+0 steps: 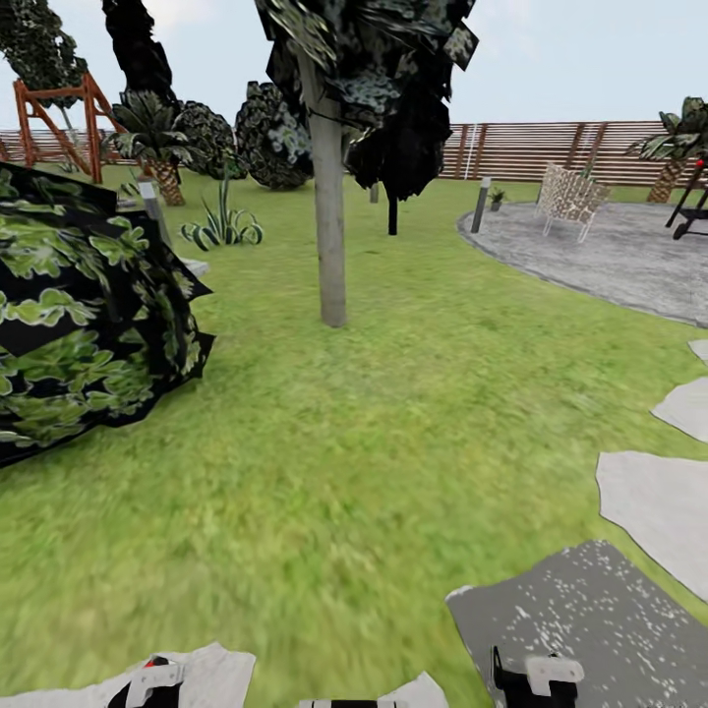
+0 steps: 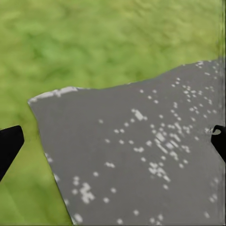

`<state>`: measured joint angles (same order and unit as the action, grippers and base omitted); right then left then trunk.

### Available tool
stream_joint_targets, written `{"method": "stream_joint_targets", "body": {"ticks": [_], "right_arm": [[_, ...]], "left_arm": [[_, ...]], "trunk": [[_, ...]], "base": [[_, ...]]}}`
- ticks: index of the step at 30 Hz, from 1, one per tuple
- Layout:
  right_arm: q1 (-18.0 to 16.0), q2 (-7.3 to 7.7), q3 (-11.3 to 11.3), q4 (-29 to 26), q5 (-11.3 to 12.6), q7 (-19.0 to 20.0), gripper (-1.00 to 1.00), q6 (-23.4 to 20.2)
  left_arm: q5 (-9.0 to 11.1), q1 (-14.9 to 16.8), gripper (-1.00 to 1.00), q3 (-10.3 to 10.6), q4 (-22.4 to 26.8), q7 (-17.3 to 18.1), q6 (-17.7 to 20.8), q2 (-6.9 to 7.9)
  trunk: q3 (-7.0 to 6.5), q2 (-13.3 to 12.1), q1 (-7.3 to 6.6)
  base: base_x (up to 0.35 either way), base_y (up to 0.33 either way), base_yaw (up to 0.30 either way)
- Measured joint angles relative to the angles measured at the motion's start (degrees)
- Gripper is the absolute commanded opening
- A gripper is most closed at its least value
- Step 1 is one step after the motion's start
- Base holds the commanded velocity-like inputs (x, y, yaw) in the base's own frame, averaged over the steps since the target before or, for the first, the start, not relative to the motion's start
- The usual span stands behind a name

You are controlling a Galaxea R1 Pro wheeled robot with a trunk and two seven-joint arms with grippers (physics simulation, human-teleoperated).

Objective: Pick up the pesticide atomizer in the garden and spray insectifuge to fully cover both potted plants in the garden.

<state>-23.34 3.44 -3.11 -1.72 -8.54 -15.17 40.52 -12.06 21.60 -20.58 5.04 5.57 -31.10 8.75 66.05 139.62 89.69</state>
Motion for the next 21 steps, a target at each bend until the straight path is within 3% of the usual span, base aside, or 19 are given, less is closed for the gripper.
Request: {"method": "stream_joint_targets", "body": {"ticks": [21], "right_arm": [[0.0, 0.0, 0.0, 0.0, 0.0, 0.0, 1.0, 0.0]], "left_arm": [[-0.09, 0.0, -1.0, 0.0, 0.0, 0.0, 0.05, 0.11]], "trunk": [[0.0, 0.0, 0.0]], "base": [[0.276, -0.194, -0.3]]}}
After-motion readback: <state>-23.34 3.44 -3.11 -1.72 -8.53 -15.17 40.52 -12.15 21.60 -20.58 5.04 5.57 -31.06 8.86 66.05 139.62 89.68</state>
